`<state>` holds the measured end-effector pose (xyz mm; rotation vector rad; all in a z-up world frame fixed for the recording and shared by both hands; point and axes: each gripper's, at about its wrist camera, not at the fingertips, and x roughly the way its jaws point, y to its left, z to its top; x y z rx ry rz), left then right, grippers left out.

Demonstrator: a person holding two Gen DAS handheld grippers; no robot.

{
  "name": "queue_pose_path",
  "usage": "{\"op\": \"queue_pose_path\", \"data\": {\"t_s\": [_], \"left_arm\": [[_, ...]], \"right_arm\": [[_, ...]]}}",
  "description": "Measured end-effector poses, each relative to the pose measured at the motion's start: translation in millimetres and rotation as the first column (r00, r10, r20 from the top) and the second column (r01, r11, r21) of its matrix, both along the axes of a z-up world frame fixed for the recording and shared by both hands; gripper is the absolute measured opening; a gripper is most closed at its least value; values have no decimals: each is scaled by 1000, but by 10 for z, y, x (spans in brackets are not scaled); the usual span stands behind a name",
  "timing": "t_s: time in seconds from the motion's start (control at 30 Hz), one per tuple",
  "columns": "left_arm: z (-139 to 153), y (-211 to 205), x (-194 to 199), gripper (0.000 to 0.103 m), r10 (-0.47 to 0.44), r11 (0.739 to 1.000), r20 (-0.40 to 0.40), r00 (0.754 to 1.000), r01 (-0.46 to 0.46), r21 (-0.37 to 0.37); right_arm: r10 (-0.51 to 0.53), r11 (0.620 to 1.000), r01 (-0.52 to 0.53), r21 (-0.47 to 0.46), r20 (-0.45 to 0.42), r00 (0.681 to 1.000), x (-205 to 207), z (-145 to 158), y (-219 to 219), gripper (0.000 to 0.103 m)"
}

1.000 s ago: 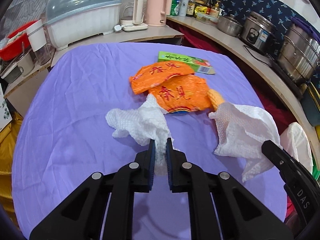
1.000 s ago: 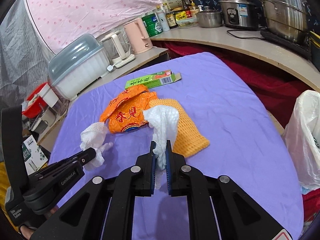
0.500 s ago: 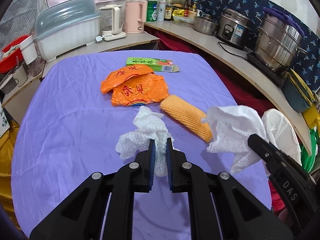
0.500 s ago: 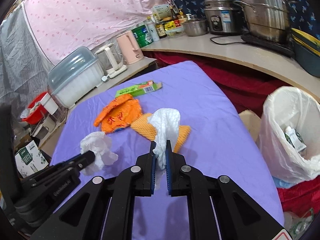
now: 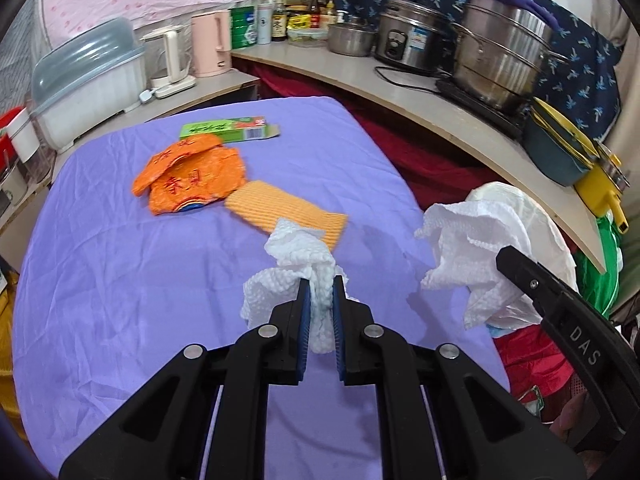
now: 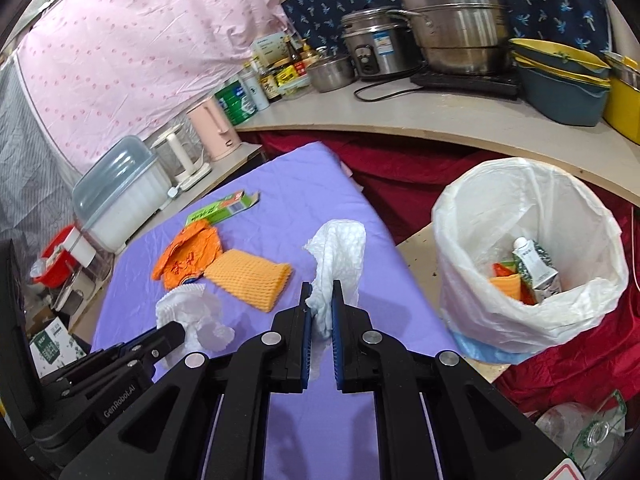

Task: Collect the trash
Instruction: 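Carry both white tissues over the trash bin with both grippers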

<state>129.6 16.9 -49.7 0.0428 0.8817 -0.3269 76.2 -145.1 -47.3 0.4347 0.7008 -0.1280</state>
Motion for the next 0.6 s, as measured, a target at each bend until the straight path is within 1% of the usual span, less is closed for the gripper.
{"op": "queue_pose_path", "data": {"t_s": [0.37, 0.53, 0.6], "left_arm": [[162, -711, -180, 10, -128, 992, 35, 991, 128, 12], [214, -1136, -258, 10, -205, 979, 43, 978, 205, 17], [237, -1339, -305, 10, -244, 970, 47, 969, 243, 17]], "right_arm": [[-128, 992, 128, 8, 46, 991, -336, 135, -672, 9], [-205, 979, 204, 16, 62, 977, -536, 170, -1039, 9], [-238, 971, 237, 19, 67, 969, -632, 174, -1209, 9]]}}
